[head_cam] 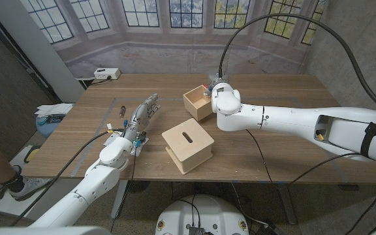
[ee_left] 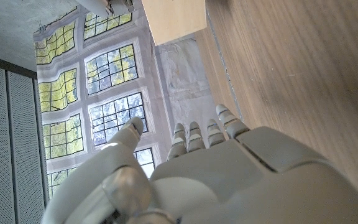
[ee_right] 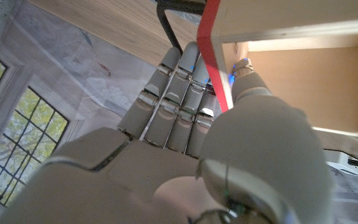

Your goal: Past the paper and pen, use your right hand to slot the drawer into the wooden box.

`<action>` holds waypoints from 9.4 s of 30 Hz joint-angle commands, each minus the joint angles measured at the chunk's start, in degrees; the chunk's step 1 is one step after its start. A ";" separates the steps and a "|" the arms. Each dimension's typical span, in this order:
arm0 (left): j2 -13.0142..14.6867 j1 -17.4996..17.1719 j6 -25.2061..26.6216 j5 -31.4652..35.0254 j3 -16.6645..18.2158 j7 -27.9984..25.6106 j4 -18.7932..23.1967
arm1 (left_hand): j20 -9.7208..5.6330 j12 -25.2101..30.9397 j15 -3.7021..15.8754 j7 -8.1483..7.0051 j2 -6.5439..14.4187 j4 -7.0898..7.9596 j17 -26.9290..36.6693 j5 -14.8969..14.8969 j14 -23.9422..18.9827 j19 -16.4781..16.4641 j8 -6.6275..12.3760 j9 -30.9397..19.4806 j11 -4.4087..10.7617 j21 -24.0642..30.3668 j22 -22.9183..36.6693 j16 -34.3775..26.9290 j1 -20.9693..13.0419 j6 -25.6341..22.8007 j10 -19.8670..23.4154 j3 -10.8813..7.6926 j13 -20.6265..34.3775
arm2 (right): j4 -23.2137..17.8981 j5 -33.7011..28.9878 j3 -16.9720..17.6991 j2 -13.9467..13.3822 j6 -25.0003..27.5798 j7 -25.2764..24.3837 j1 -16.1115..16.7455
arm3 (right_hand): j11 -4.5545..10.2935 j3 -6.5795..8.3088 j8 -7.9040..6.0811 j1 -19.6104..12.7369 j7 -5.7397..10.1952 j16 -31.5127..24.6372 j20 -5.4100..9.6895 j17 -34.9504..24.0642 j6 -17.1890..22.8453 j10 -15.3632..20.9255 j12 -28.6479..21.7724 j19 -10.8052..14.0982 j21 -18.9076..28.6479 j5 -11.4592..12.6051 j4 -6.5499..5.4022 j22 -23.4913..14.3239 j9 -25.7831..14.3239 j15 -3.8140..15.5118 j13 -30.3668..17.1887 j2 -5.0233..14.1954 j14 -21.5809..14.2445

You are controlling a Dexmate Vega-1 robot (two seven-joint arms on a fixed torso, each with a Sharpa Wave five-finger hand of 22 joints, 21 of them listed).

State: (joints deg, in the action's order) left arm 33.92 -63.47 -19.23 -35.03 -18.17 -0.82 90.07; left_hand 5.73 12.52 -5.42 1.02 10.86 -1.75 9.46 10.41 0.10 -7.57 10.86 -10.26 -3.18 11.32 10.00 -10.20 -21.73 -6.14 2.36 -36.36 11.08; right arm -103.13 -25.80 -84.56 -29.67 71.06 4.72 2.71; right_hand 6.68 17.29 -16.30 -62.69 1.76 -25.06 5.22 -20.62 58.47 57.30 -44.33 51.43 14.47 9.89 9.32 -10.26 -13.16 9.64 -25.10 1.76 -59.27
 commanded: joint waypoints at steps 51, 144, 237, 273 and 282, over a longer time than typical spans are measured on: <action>0.84 -1.08 0.61 2.39 -0.99 -3.64 5.49 | -0.10 -0.17 -0.19 0.05 -0.24 -0.34 0.32 0.58 -0.53 -0.52 -0.15 -0.26 -0.04 0.37 0.29 -0.17 -0.80 -0.30 0.64 0.19 0.10 | -19.81 -3.47 -1.98 -18.42 2.79 -0.28 4.67 | 0.71 -0.72 0.73 -4.32 1.22 1.39 0.34 -1.03 2.30 1.06 -0.09 0.61 -0.46 0.39 -0.06 -0.09 -0.11 3.83 -0.21 3.32 -1.88; 12.08 -30.26 -19.76 59.24 13.17 -28.01 10.35 | -4.22 -1.70 4.26 -5.87 -0.84 10.55 1.20 -0.23 3.26 -0.32 -1.21 -0.26 3.73 -0.04 0.35 0.12 8.85 3.91 -4.56 1.98 0.13 | -27.22 -5.92 8.34 -19.08 8.92 -4.69 20.71 | 0.58 -1.31 1.84 -4.89 1.17 3.99 0.16 -2.47 2.79 1.30 0.47 0.89 -1.01 0.51 -0.20 -0.06 -0.25 3.78 -0.41 3.31 -3.00; 18.23 -26.21 -17.90 66.73 4.98 -32.19 4.10 | -5.73 0.38 6.65 -6.10 -1.05 11.72 1.07 0.22 1.79 0.25 0.35 -0.09 4.90 0.61 0.34 -1.25 14.94 5.27 -4.31 1.71 0.01 | -26.98 -14.80 11.93 -16.46 8.92 0.71 26.77 | 0.31 -2.05 2.75 -5.09 0.83 6.18 -0.16 -3.56 2.80 1.53 1.34 1.16 -1.41 0.43 -0.37 -0.06 -0.47 3.69 -0.42 3.57 -3.82; 17.98 -22.24 -18.52 67.38 0.94 -32.66 2.04 | -5.63 0.54 6.97 -5.28 -1.12 12.05 1.06 0.38 1.09 0.25 0.74 -0.09 5.34 0.53 0.35 -0.92 17.03 2.11 -2.55 1.76 -0.05 | -26.78 -11.85 9.47 -14.90 8.92 -0.76 25.20 | 0.15 -2.41 3.06 -5.10 0.71 6.82 -0.46 -3.82 2.67 1.38 1.71 1.35 -1.52 0.43 -0.32 -0.04 -0.52 3.73 -0.50 3.75 -3.87; 18.21 -21.56 -19.10 67.14 0.33 -32.51 1.24 | -5.70 0.50 6.94 -5.18 -1.13 12.06 1.05 0.41 1.06 0.25 0.64 -0.09 5.02 0.51 0.35 -0.85 17.40 1.90 -2.39 1.76 -0.06 | -26.43 -13.35 9.11 -14.29 8.92 1.13 24.89 | 0.03 -2.56 3.11 -4.93 0.70 6.99 -0.52 -3.86 2.68 1.29 1.85 1.33 -1.57 0.42 -0.41 -0.04 -0.54 3.61 -0.47 3.76 -3.86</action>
State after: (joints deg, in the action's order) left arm 51.87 -85.91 -37.68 32.34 -17.09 -33.36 92.19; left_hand -0.20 12.74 1.33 -4.10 9.71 9.89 10.41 10.41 1.52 -6.96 11.07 -10.42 1.73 11.72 10.27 -11.31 -4.89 -3.89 -0.50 -34.53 10.94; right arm -130.12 -38.16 -74.85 -44.70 79.99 4.07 28.21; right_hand 6.96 14.92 -13.13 -64.18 2.42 -18.31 4.91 -24.32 60.56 58.38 -42.44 52.37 12.81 9.76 8.84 -10.14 -13.46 11.12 -25.33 1.46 -62.85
